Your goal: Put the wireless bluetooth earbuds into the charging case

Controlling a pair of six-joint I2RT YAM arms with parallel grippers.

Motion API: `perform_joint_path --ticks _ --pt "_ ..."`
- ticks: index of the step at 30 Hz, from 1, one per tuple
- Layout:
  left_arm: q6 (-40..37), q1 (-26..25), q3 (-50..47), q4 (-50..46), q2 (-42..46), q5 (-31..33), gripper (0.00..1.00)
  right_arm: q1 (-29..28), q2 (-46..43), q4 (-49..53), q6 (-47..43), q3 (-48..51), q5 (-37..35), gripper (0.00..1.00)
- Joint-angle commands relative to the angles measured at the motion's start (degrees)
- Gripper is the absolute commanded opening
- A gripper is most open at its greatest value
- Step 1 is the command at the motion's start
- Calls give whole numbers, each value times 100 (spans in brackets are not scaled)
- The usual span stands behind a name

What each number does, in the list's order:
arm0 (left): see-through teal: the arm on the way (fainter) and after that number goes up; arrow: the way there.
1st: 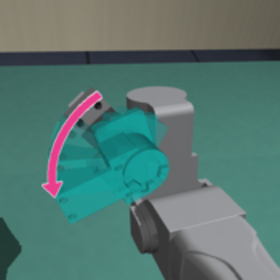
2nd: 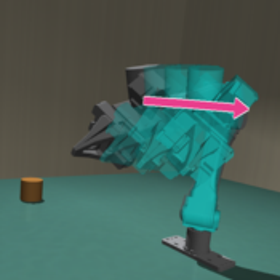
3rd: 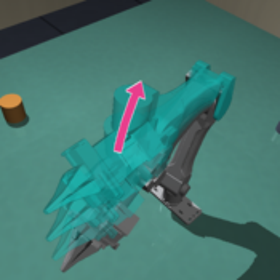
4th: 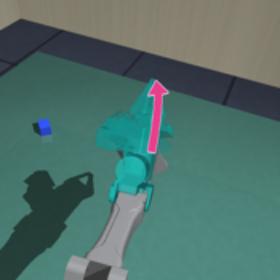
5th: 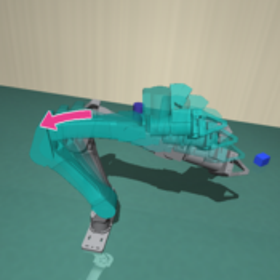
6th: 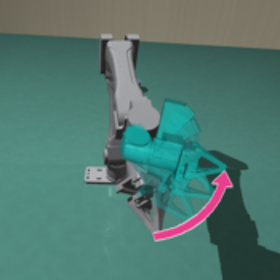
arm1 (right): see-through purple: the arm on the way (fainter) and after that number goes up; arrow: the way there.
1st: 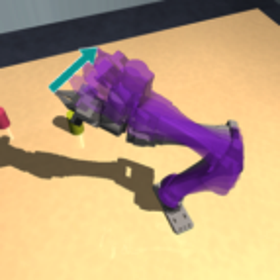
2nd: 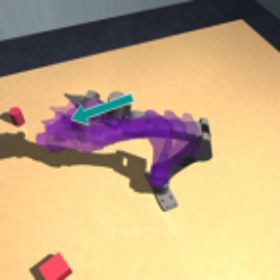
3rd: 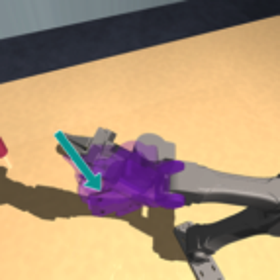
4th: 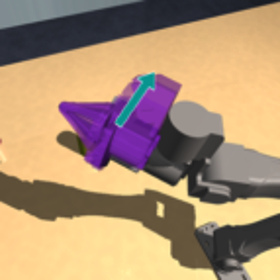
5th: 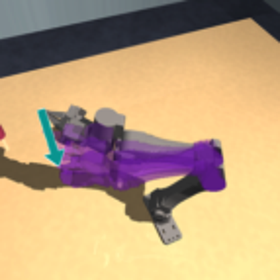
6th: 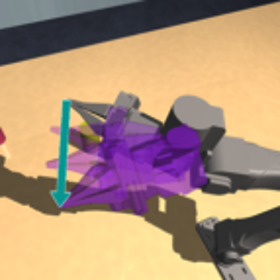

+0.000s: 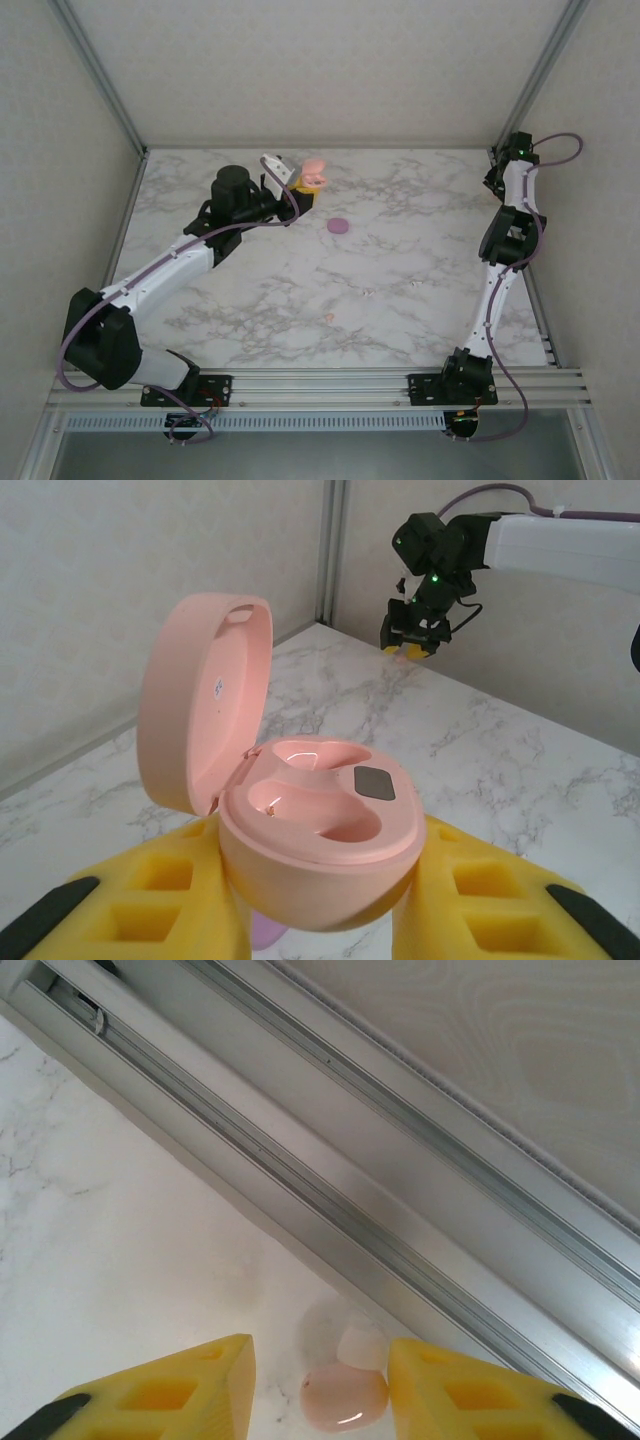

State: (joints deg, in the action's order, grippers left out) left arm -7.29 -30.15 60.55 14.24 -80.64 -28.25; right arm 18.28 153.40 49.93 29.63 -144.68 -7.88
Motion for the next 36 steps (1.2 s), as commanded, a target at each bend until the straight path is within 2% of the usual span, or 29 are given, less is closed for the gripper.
perform_joint_path --ticks 1,7,16,21,29,36 --pt "19 39 193 44 -60 -122 25 53 232 13 155 -224 -48 39" --pt "50 45 202 53 -116 -129 25 53 335 90 169 -371 -65 37" --pt "108 46 221 88 -158 -119 25 35 317 437 316 -468 161 28" --pt "107 45 178 66 -91 -120 25 -41 157 730 88 -347 321 25" --pt "121 53 -54 61 203 42 25 -336 -748 665 -138 1117 509 26" --pt "117 58 -330 45 576 109 25 -538 -1832 -24 142 3005 800 26"
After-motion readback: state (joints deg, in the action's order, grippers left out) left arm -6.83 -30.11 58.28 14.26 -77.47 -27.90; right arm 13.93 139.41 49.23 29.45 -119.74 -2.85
